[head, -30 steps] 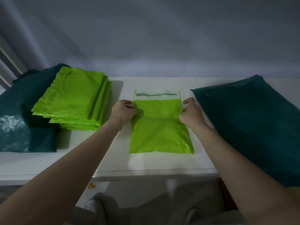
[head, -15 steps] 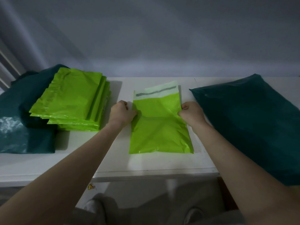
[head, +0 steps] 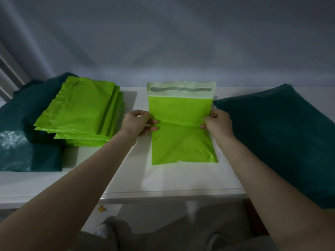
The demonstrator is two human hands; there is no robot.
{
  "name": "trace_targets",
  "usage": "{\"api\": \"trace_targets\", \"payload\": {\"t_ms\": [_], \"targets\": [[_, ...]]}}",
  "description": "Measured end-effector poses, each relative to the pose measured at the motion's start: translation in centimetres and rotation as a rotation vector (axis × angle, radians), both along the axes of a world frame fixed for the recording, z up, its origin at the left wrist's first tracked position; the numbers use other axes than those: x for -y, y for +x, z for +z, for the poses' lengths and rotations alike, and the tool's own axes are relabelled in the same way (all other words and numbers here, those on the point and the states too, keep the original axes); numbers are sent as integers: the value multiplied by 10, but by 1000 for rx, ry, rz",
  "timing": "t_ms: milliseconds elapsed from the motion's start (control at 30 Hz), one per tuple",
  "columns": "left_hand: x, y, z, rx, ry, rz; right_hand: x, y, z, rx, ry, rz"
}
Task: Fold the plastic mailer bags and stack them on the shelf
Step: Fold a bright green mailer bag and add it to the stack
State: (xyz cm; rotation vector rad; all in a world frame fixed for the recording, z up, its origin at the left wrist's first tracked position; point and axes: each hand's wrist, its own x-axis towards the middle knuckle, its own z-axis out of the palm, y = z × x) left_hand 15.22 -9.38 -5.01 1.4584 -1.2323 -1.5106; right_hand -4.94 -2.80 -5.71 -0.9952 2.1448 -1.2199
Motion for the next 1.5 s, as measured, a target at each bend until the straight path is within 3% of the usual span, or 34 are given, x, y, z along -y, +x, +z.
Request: {"api": "trace_targets", "payload": {"t_ms": [167,333,533,900,1100,1500], "targets": [[-2,-2,2,-162,59,34,-2,4,3,130,-4,11],[3,-3,1,-235,139,72,-2,5,9,444,15,-25],[1,-2,-3,-33,47,-12,-7,0,14,667,-36,-64],[-2,-1,-3,10,-10,-68,-13,-3,21,660,62,40],[-7,1,-2,44,-4,-153,-18,1,22,560,112,104],[-22,-2,-7,207,-181,-224,-20,-3,14,384,213,243]]}}
